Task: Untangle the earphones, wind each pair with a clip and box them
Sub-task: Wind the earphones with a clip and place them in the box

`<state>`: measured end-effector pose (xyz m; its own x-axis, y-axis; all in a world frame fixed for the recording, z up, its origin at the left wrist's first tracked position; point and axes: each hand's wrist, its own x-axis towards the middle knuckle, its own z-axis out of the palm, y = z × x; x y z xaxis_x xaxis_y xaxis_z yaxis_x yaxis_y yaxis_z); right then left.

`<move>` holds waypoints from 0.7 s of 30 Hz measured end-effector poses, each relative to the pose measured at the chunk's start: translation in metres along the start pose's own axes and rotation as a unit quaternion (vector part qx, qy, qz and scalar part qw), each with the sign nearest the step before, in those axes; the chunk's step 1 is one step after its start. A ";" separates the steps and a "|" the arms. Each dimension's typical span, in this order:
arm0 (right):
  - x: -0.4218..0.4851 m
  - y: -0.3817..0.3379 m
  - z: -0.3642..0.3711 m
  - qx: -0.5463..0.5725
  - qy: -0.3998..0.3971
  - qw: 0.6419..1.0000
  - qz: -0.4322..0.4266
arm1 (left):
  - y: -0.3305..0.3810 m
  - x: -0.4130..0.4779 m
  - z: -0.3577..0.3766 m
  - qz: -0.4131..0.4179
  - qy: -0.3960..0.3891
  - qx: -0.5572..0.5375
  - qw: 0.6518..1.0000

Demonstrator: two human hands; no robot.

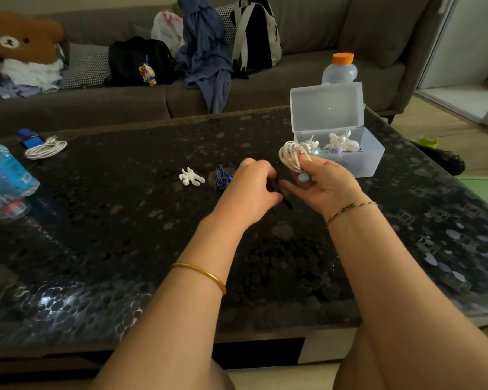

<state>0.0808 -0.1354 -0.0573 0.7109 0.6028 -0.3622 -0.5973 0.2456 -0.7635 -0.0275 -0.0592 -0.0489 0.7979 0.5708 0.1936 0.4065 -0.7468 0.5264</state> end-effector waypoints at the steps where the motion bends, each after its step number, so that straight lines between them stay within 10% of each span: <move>1: -0.001 -0.003 -0.001 0.013 0.003 1.000 -0.002 | 0.000 0.001 -0.001 -0.026 0.012 -0.028 0.999; 21: -0.012 -0.004 0.005 0.083 -0.045 0.995 0.012 | -0.017 0.009 -0.003 -0.075 0.054 -0.197 0.976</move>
<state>0.0730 -0.1394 -0.0471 0.6638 0.6736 -0.3252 -0.6724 0.3471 -0.6537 -0.0287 -0.0400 -0.0533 0.6819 0.7128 0.1644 0.2954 -0.4739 0.8296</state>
